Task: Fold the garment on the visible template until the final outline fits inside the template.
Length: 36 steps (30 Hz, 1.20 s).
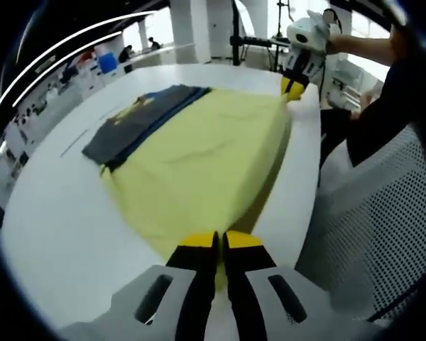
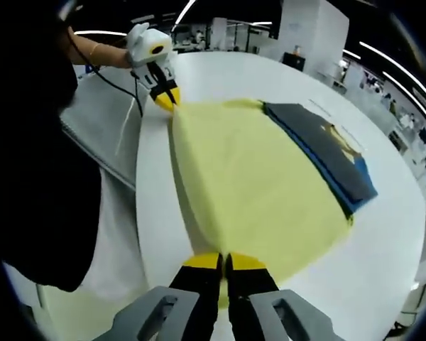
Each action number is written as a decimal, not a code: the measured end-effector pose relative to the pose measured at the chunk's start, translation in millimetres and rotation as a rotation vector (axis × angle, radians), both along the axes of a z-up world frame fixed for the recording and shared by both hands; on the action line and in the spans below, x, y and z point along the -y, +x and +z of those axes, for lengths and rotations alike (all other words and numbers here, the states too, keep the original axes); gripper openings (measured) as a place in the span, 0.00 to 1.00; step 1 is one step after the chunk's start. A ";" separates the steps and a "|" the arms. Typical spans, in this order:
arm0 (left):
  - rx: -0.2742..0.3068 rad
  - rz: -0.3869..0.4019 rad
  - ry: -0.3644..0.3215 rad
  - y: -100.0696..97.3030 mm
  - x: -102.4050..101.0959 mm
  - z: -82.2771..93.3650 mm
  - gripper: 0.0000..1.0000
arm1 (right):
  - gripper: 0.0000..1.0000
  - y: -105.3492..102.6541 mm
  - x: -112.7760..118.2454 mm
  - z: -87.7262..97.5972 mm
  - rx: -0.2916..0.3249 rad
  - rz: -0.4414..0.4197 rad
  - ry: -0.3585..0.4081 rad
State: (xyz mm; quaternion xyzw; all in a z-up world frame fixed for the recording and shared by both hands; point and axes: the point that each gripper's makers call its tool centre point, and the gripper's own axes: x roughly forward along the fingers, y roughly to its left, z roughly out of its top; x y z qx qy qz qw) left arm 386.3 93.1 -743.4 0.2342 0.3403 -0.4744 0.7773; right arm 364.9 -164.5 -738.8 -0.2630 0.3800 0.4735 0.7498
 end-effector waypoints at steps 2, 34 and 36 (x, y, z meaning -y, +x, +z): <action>-0.004 -0.002 0.002 -2.7 0.2 2.8 0.01 | 0.00 -1.9 -0.6 2.0 0.000 0.003 0.001; -0.044 -0.034 0.091 -32.8 -14.9 37.3 0.01 | 0.00 -34.3 -18.3 52.6 -0.036 0.022 0.095; -0.050 -0.037 0.095 -33.0 -15.1 41.1 0.01 | 0.00 -34.1 -18.1 55.6 -0.036 0.027 0.093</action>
